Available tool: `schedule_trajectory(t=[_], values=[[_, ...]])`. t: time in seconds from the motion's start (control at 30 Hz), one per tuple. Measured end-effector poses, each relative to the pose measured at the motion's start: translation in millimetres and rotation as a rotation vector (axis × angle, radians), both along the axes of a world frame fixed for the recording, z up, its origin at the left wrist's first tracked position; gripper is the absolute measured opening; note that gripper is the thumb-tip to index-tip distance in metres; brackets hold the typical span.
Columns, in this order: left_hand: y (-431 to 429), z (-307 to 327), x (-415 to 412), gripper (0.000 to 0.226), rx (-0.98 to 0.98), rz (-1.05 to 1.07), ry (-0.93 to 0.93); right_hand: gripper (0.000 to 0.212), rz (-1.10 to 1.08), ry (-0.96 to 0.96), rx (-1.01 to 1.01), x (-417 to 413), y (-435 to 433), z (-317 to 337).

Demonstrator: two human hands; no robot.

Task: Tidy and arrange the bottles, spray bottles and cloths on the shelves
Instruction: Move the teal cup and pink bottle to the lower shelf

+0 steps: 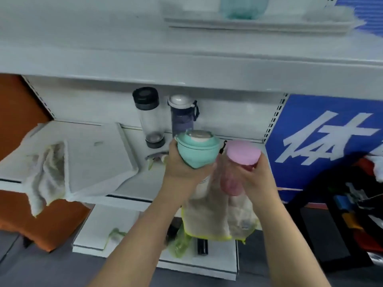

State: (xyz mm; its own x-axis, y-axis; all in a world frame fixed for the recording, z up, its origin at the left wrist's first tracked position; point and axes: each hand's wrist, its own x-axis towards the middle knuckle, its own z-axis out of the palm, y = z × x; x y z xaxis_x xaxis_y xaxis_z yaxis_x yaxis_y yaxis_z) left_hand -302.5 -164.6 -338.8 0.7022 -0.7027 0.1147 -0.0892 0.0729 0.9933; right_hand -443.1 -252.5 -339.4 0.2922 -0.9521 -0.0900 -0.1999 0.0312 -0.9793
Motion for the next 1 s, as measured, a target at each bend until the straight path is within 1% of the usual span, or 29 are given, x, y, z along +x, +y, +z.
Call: schedule_trajectory(t=[0.07,0.17,0.27,0.4,0.57,0.77,0.93,1.0], values=[[-12.0,-14.5,3.6,0.080,-0.061,-0.004,-0.017,0.068,-0.021,-0.015,-0.048,3.6,-9.0,-10.4],[-19.6,-20.6,3.1,0.078,-0.092,-0.022,-0.079,0.055,-0.063,-0.055,-0.105,4.9,-19.2,-23.5],[-24.8,-30.7,5.5,0.081,-0.139,-0.014,-0.147,0.056,-0.066,-0.082,-0.192,9.6,-25.3,-34.6],[-32.9,-41.8,4.8,0.084,-0.196,0.023,-0.207,0.048,-0.058,-0.136,-0.197,10.9,-34.9,-48.2],[-40.3,-65.7,2.2,0.079,-0.253,0.037,-0.238,0.040,-0.081,-0.186,-0.242,10.0,-41.6,-65.3],[-48.7,-83.5,2.8,0.072,-0.322,0.014,-0.253,0.049,-0.062,-0.174,-0.293,11.9,-40.2,-71.6],[-48.2,-93.7,2.7,0.083,-0.379,0.051,-0.279,0.046,-0.050,-0.180,-0.283,14.1,-42.4,-69.3],[-48.4,-96.5,3.4,0.086,-0.396,0.055,-0.282,0.049,-0.054,-0.178,-0.291,13.6,-46.0,-66.6]])
